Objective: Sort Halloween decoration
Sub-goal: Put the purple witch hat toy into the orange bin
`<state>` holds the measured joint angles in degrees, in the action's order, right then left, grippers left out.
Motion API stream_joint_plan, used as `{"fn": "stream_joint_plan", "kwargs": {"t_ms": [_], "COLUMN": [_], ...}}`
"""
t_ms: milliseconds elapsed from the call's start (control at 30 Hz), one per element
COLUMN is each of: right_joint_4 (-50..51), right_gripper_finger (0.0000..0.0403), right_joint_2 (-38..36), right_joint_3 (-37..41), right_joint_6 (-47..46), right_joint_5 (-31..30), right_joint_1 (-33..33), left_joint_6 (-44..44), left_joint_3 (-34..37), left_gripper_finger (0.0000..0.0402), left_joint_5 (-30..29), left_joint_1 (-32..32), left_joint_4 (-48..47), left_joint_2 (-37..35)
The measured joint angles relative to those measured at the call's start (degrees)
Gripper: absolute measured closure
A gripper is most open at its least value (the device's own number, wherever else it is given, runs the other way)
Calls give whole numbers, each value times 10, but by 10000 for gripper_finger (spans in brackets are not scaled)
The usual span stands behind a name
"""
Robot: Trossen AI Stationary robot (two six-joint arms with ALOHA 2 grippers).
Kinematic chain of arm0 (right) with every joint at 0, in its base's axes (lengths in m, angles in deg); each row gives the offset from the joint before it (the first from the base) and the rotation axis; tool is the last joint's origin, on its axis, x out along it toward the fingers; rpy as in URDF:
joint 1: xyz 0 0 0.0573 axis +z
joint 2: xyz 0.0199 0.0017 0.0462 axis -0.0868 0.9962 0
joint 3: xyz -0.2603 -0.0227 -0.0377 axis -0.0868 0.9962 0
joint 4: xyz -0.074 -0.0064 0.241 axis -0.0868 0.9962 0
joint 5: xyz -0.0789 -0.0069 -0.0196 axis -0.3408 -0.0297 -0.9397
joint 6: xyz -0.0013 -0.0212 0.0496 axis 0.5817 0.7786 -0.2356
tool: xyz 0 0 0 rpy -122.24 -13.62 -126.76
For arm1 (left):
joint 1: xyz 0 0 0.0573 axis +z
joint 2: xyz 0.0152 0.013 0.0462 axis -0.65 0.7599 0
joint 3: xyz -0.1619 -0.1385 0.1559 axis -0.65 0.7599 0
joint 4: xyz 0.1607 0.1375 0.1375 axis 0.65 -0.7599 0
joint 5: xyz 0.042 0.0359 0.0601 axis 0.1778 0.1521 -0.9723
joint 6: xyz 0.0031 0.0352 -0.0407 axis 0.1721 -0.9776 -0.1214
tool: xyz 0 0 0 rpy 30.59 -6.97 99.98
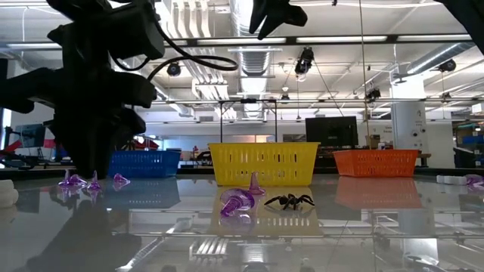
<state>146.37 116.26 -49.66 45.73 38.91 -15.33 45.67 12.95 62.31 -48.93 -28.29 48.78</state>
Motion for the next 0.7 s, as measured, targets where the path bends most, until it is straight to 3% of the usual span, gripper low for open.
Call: {"fn": "stream_joint_plan", "kwargs": {"t_ms": [267, 700], "right_joint_4": [6, 6], "right_gripper_finger": [284, 284], "right_joint_2": [0, 0], "right_joint_3": [0, 0], "right_joint_6": [0, -3], "right_joint_5": [0, 0], "right_joint_1": [0, 1], "left_joint_6": [-13, -5], "left_joint_3": [0, -10], "left_gripper_finger": [395, 401], "left_joint_5": [-8, 5], "left_joint_1": [0, 0], "left_joint_4": [0, -7], "left_joint_2": [0, -14]}}
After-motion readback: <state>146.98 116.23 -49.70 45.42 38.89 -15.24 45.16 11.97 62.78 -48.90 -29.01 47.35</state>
